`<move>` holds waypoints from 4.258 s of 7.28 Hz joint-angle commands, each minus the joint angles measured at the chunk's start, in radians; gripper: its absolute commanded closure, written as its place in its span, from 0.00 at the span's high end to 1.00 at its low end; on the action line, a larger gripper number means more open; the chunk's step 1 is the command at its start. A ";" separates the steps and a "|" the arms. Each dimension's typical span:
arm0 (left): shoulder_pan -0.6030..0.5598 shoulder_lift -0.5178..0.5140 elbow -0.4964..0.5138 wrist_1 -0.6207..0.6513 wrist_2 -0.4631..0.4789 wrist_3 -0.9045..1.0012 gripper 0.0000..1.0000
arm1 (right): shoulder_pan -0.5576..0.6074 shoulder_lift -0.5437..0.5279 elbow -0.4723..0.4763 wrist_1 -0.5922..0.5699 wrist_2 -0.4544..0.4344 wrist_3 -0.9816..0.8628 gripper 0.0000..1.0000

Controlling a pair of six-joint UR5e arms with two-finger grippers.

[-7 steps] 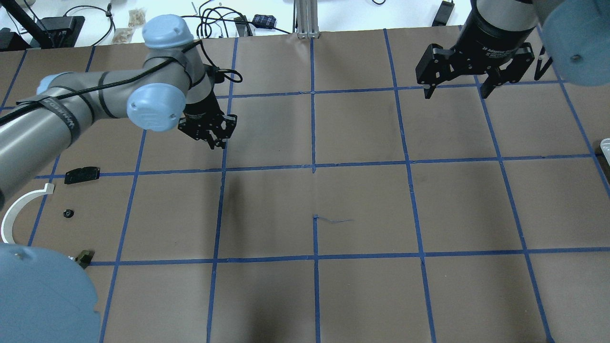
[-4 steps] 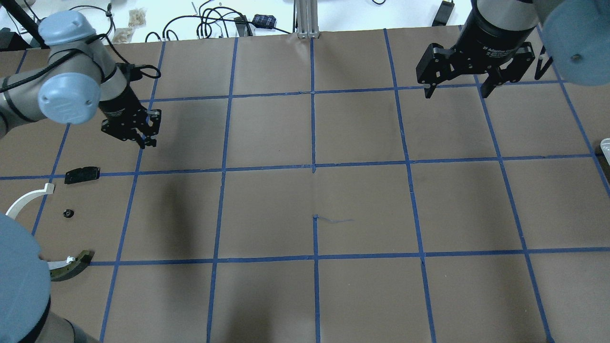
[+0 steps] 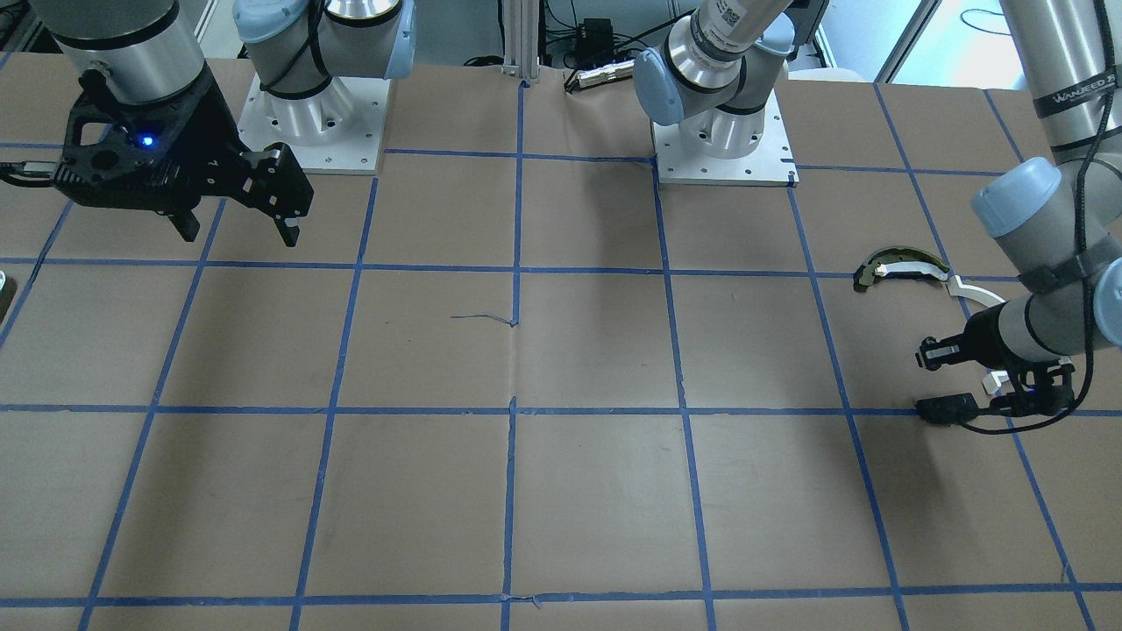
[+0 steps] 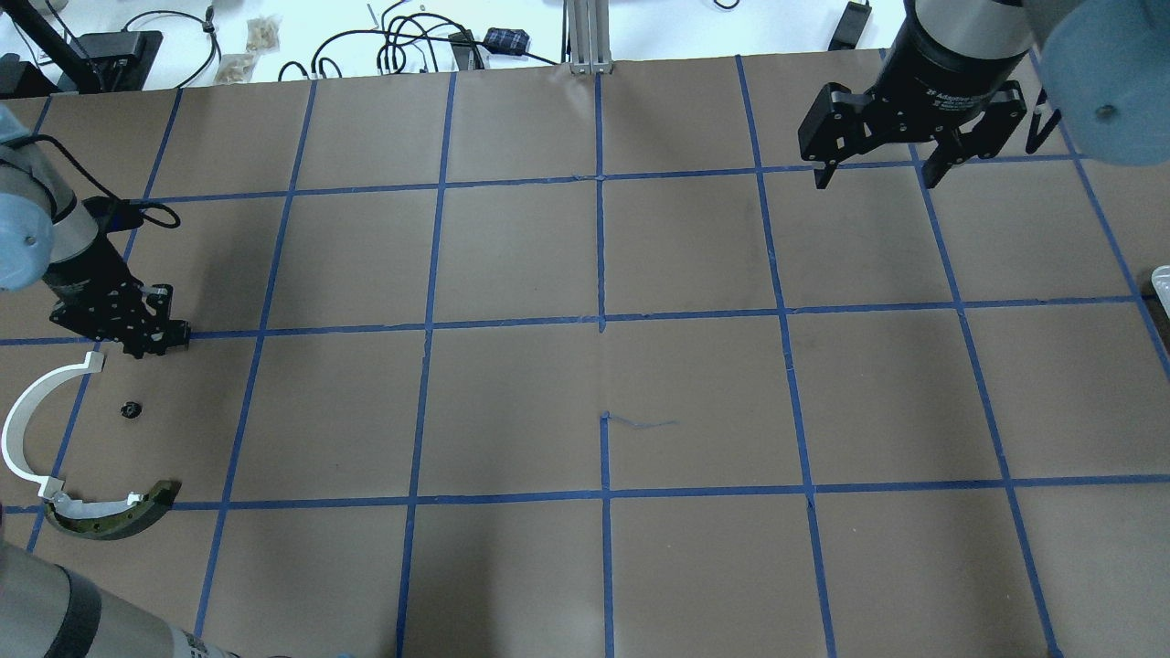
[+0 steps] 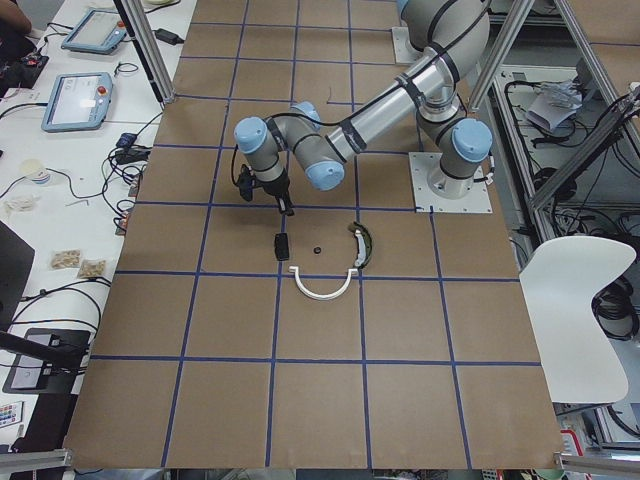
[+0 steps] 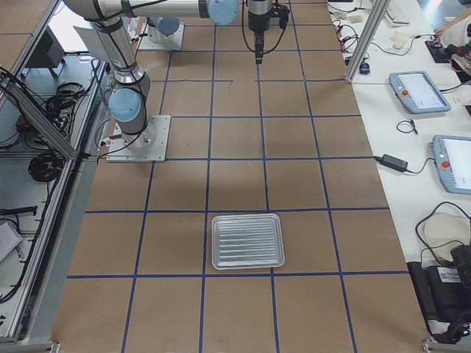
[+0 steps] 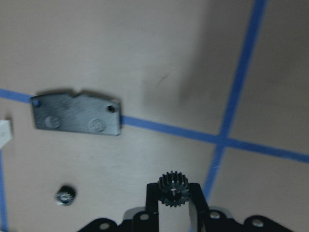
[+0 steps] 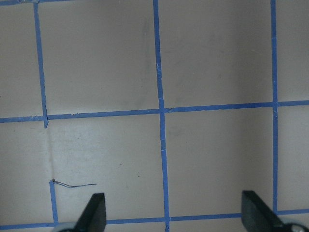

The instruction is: Place bearing gear from tray to pile

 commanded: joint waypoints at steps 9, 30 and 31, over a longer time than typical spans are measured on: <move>0.053 -0.063 -0.019 0.005 0.036 0.050 0.00 | 0.000 0.001 0.000 -0.002 0.000 0.001 1.00; -0.526 0.313 0.221 -0.323 -0.183 -0.266 1.00 | -0.021 -0.003 0.000 -0.001 0.000 0.001 1.00; -0.537 0.325 0.192 -0.323 -0.180 -0.265 1.00 | -0.021 -0.003 0.000 -0.001 0.000 0.001 1.00</move>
